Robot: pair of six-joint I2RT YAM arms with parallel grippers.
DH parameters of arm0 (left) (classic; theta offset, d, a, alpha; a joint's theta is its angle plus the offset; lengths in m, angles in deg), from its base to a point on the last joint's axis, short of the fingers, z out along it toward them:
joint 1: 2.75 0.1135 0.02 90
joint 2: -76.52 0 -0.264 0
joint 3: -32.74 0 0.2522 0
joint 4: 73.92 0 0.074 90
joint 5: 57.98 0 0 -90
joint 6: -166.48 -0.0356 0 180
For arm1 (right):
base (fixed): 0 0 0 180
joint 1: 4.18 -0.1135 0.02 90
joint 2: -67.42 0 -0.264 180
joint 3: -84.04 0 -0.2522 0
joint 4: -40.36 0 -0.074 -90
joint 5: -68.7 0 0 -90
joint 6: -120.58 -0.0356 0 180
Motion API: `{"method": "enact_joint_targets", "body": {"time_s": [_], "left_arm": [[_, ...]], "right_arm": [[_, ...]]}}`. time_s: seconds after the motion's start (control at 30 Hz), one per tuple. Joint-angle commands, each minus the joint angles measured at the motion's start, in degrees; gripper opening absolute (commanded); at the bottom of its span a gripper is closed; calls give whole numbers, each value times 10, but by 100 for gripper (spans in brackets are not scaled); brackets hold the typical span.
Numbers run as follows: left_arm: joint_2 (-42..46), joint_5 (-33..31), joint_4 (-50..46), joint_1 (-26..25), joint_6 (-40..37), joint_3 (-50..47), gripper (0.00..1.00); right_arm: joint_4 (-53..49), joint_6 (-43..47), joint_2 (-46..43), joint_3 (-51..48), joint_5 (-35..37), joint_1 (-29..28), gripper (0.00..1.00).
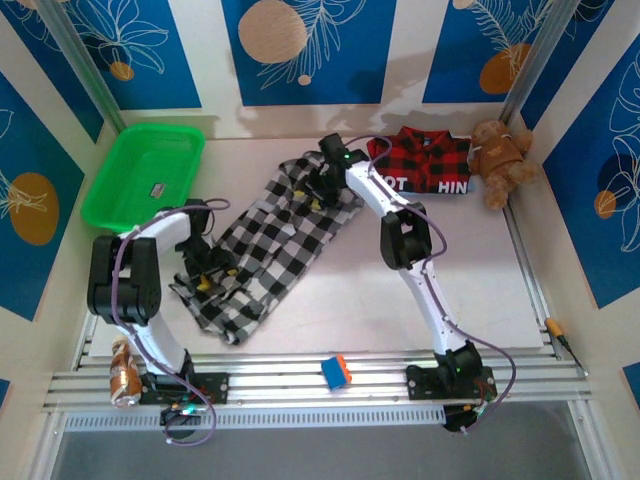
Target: Fold and stack the long sleeve shirts
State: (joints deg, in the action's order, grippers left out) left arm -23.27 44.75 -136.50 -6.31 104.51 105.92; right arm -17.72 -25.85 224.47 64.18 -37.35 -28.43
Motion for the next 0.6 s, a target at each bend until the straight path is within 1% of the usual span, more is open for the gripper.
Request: {"method": "enact_joint_targets", "body": {"time_s": [0.0,0.13,0.2,0.3,0.37,0.43,0.5,0.57], "left_arm": [[-10,84,20,-13,44,-38,71],[-3,146,36,-38,95,-33,72],[14,171,28,-49,110,-26,74],[60,187,-28,-58,100,-2,76],[90,164,-83,-56,74,24,78],[113,111,-126,-55,53,43,79],[137,57,-118,-42,49,42,82],[139,22,-99,-21,42,46,83]], "right_arm": [[196,-113,62,32,-28,20,55],[248,-153,105,129,-26,30,58],[259,-152,93,131,-36,36,60],[227,-111,51,125,-57,38,62],[173,-66,7,112,-73,35,64],[92,-7,-52,84,-75,23,65],[15,45,-115,32,-55,2,66],[-38,81,-187,-45,-24,-23,66]]}}
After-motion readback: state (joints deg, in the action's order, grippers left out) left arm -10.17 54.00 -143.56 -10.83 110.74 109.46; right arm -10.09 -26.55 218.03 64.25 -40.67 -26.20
